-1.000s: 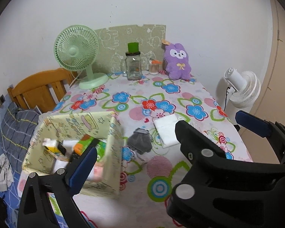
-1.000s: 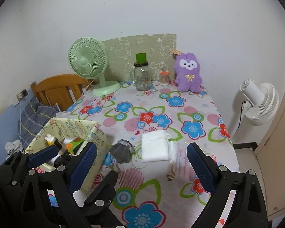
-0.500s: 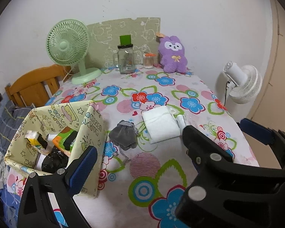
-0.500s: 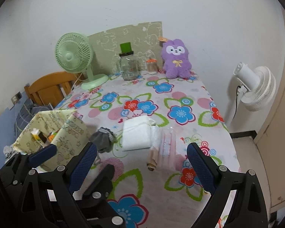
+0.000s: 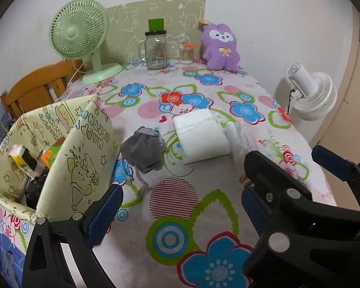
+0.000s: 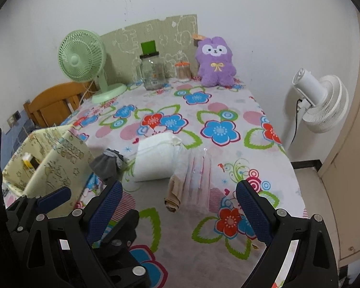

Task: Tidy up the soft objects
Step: 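Lower the left gripper to the grey cloth bag while the right gripper reaches the white rolled item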

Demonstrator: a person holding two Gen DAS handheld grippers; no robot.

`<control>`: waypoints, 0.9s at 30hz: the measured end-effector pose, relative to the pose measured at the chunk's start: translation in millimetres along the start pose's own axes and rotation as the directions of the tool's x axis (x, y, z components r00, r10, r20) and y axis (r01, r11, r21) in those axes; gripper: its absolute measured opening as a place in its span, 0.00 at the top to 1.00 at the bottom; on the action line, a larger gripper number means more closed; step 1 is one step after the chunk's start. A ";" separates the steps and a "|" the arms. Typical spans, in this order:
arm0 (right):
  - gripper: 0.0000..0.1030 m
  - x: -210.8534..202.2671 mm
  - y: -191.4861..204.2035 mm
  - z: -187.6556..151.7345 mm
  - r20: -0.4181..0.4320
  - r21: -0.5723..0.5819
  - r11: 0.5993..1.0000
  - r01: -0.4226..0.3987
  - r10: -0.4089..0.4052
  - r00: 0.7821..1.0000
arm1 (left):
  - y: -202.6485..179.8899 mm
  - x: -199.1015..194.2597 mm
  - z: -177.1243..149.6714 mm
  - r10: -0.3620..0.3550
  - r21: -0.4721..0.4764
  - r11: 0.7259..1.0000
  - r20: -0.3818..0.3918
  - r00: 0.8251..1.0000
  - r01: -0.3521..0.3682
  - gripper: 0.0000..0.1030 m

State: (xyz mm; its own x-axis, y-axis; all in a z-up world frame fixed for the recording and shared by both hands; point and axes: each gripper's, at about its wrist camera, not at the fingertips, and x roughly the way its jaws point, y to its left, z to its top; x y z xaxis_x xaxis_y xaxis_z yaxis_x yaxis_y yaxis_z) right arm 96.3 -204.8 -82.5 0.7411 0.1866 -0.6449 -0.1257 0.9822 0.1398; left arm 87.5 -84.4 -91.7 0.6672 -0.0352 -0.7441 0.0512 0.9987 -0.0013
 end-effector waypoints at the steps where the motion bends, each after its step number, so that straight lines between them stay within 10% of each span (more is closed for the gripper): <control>1: 0.06 3.8 -0.3 -0.2 -0.006 0.000 1.000 0.001 -0.001 1.000 | 1.1 2.3 0.1 0.006 -0.003 1.000 -0.001 1.000 -0.006 0.04; 10: 0.13 23.0 2.2 3.1 -0.022 -0.036 0.999 0.006 -0.006 1.000 | 0.0 19.0 4.1 0.009 0.008 1.000 -0.017 1.000 -0.009 0.06; 27: 0.67 66.7 8.4 4.1 -0.161 -0.029 0.997 -0.073 0.067 0.985 | 3.3 41.3 8.7 0.016 0.014 1.000 -0.044 0.999 -0.016 0.07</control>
State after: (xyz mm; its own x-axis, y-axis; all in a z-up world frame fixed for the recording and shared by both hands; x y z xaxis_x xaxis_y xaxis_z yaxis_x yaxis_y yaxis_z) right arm 147.4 -184.2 -121.2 0.6154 0.2534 -0.7464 -0.1980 0.9663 0.1647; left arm 121.8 -82.9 -116.6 0.6349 -0.0173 -0.7724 0.0508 0.9985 0.0195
